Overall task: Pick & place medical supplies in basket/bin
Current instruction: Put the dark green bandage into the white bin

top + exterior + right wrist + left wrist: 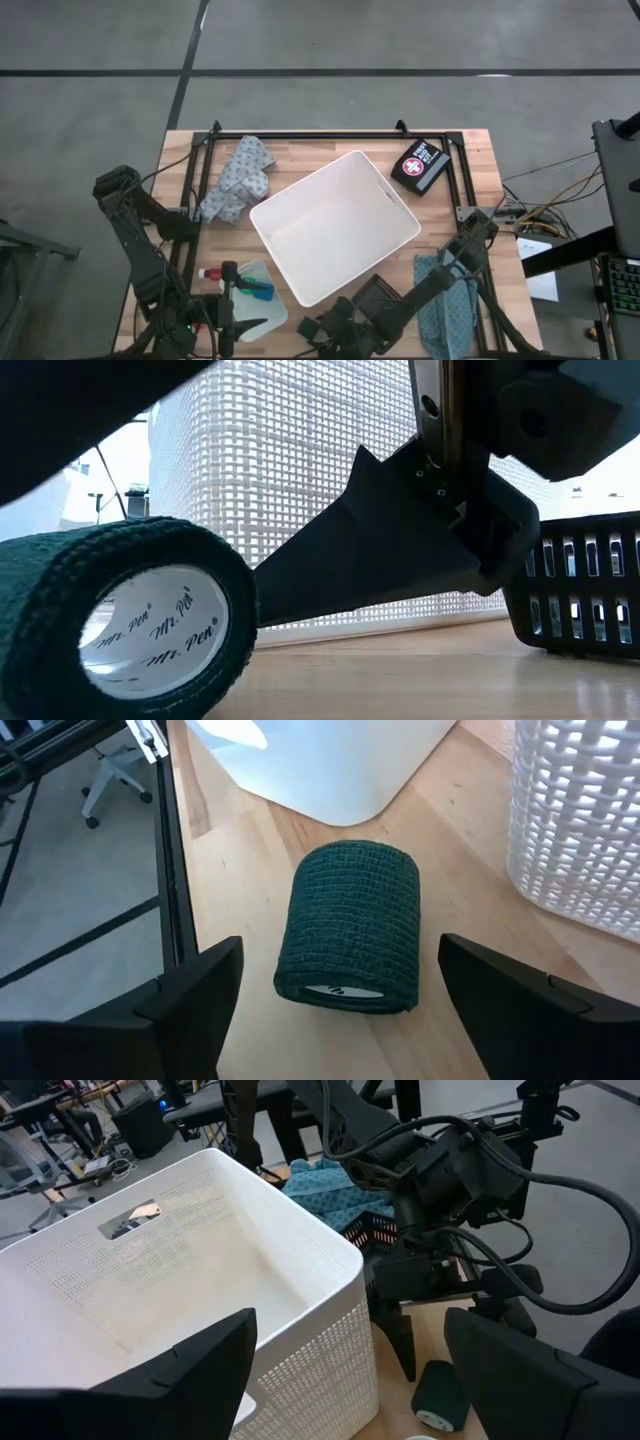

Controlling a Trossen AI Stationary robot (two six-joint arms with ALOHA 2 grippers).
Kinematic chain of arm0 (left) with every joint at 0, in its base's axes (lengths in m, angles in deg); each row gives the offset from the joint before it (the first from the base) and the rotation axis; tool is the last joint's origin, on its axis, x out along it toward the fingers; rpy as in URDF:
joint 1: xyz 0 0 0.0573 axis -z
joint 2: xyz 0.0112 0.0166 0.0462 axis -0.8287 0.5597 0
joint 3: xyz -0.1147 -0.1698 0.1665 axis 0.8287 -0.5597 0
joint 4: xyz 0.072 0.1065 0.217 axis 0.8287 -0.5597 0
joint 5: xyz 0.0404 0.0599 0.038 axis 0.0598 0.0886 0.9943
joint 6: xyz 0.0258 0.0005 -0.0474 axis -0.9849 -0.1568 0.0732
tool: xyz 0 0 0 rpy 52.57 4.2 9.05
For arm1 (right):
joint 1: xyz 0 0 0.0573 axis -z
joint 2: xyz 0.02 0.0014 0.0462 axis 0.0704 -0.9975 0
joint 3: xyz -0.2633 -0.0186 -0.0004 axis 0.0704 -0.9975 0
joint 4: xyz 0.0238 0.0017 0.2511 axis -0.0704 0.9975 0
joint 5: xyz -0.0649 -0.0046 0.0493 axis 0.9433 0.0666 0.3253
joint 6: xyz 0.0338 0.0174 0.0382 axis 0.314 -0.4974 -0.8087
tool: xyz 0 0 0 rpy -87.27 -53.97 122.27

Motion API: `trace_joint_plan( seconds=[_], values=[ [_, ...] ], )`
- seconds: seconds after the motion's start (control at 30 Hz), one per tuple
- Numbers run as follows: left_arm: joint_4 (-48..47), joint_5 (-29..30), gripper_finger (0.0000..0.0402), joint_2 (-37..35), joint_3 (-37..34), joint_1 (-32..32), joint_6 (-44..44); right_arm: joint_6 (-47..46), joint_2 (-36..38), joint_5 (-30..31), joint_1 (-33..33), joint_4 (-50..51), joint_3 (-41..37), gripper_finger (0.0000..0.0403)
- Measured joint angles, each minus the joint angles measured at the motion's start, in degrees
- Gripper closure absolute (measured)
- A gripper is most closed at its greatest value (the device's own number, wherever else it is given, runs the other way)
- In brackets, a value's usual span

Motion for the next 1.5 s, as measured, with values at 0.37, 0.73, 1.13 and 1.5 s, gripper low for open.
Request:
trace_joint_plan(
  seconds=[0.37, 0.73, 1.13, 1.5],
  values=[
    [-0.01, -0.01, 0.0074, 0.00, 0.00, 0.01, 0.00, 10.82, 7.00, 1.58, -2.80, 2.74, 0.09, 0.0073],
    [-0.03, -0.02, 0.0074, 0.00, 0.00, 0.01, 0.00, 27.97, 12.87, 15.41, -8.92, 0.90, -0.21, 0.0073],
    [0.00, 0.00, 0.0074, 0.00, 0.00, 0.00, 0.00, 55.27, 20.35, 1.90, -9.96, -18.08, -10.74, 0.0074],
    [0.00, 0.00, 0.0074, 0.00, 0.00, 0.00, 0.00, 45.35, 37.40, 6.00, -11.43, -30.27, -34.84, 0.0074]
  ],
)
